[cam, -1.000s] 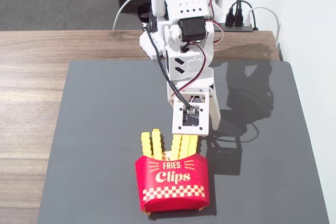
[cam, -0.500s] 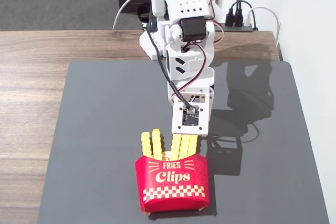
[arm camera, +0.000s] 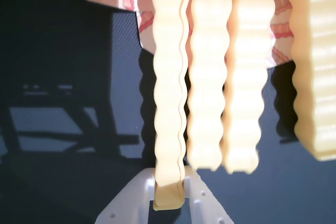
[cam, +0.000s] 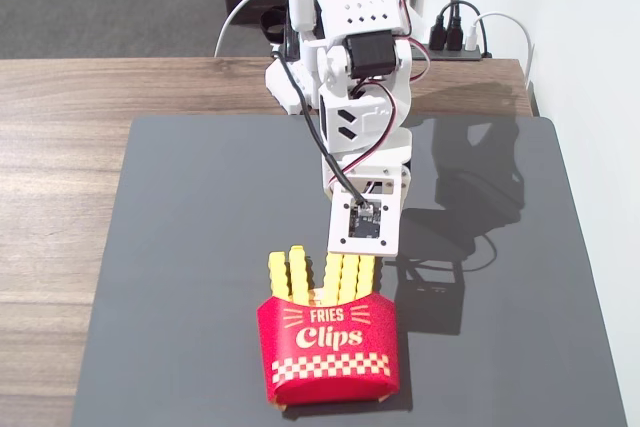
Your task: Grab a fry
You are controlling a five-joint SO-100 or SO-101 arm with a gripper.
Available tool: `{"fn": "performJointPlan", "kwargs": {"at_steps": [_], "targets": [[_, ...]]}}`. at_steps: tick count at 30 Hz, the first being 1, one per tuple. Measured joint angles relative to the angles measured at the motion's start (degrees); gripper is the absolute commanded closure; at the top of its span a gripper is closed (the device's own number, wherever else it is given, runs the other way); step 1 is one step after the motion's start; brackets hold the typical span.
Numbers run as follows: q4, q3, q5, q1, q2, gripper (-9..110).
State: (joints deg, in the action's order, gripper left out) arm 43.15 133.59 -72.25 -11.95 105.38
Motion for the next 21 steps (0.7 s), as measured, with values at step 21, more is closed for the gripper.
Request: {"fn": "performJointPlan", "kwargs": {"at_steps": [21], "targets": [[23.6, 8.0, -1.3, 0.4, 31.2, 101]]}}
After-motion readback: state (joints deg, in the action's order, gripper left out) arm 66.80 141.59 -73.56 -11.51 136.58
